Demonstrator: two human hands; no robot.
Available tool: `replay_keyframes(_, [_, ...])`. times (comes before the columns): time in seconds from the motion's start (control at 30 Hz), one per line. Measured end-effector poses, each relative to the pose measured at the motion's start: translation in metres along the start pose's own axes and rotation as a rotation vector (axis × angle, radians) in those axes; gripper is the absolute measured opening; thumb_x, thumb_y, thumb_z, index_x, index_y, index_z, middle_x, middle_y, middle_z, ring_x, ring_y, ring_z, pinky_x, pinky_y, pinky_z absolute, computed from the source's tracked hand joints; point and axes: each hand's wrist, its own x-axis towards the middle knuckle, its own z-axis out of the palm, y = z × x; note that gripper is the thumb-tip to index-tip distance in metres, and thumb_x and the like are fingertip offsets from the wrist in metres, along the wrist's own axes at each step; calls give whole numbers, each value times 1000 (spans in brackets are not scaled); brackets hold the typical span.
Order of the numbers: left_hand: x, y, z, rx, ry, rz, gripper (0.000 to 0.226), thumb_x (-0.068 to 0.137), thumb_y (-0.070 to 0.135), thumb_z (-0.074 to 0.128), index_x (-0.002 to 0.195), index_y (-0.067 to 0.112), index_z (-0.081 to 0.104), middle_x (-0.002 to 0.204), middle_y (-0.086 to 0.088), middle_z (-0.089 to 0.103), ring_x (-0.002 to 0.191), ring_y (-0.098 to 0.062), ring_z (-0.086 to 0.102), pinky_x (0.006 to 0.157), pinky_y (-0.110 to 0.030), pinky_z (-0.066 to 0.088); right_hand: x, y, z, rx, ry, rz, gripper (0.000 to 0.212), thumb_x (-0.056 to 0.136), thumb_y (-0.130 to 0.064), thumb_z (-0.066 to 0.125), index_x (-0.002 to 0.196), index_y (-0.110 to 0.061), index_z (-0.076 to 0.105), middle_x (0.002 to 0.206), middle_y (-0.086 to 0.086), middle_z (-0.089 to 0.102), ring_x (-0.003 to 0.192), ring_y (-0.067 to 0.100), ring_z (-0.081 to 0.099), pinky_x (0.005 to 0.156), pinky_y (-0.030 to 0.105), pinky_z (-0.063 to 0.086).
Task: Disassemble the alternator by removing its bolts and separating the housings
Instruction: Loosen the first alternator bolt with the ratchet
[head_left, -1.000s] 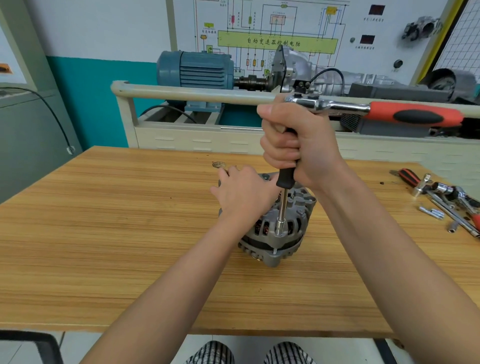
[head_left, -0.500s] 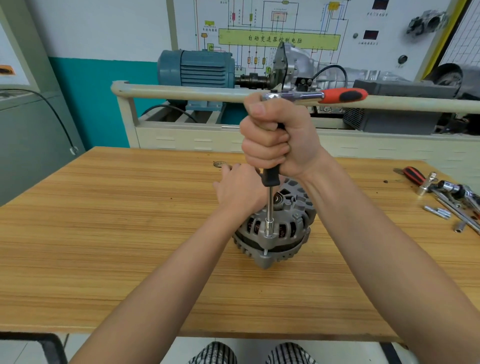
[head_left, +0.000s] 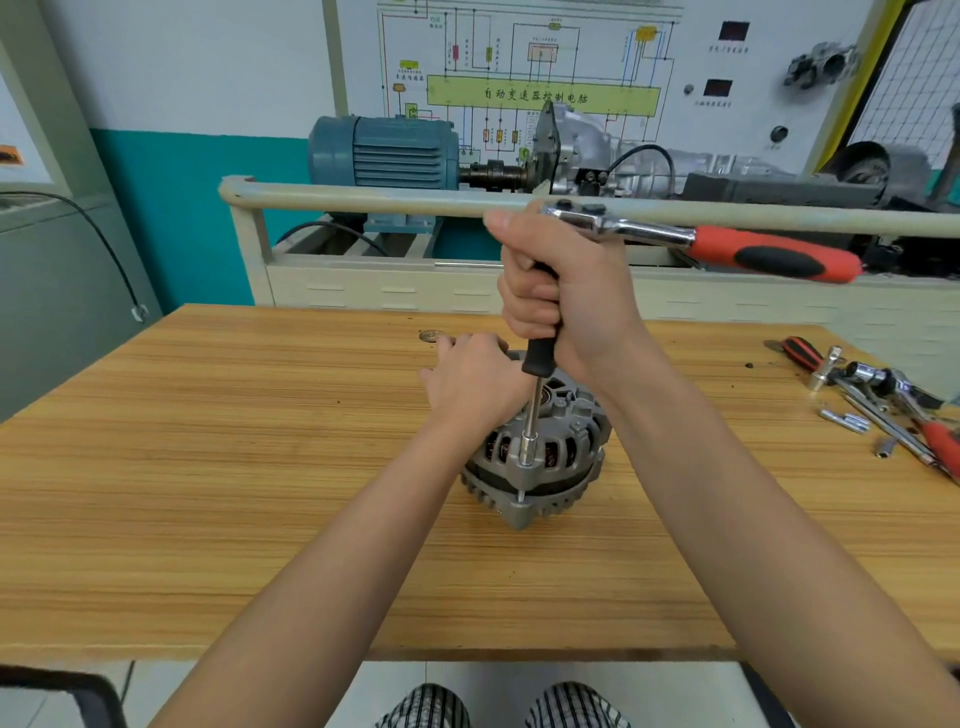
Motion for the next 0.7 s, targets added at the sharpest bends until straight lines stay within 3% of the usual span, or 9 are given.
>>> replay_keyframes(0.17, [-8, 4, -3, -11, 8, -52, 63, 77, 55, 32, 109, 12, 65, 127, -12, 55, 129, -33, 33, 99, -53, 32, -5, 1, 7, -77, 308, -19, 48, 92, -10, 59, 50, -18, 38, 37, -11, 31, 30, 4, 25, 33, 16, 22])
replay_keyframes(0.27, [-11, 6, -2, 30, 36, -81, 60, 84, 54, 33, 111, 10, 63, 131, -13, 53, 130, -34, 32, 100, -54, 32, -8, 1, 9, -136, 443, -90, 38, 89, -9, 62, 57, -14, 42, 41, -9, 36, 35, 5, 30, 37, 17, 26])
replay_keyframes(0.43, [-11, 7, 2, 64, 55, -105, 56, 88, 53, 38, 115, 9, 60, 135, -14, 49, 131, -34, 31, 99, -53, 30, -6, 5, 14, -287, 635, -156, 33, 87, -20, 63, 61, -17, 43, 68, 7, 43, 63, 19, 39, 66, 37, 34])
replay_keyframes(0.53, [-14, 7, 7, 108, 81, -136, 60, 88, 53, 37, 121, 6, 54, 135, -17, 47, 126, -35, 32, 96, -52, 30, -6, 4, 13, -335, 593, -201, 37, 87, -17, 64, 58, -19, 41, 61, 5, 41, 57, 18, 36, 64, 36, 33])
replay_keyframes(0.7, [-9, 5, 10, 124, 100, -102, 71, 86, 65, 36, 121, 6, 54, 131, -16, 49, 123, -34, 35, 92, -50, 32, -7, -1, -3, -130, 301, -115, 50, 91, -12, 62, 49, -22, 36, 38, -10, 30, 32, 7, 23, 37, 16, 21])
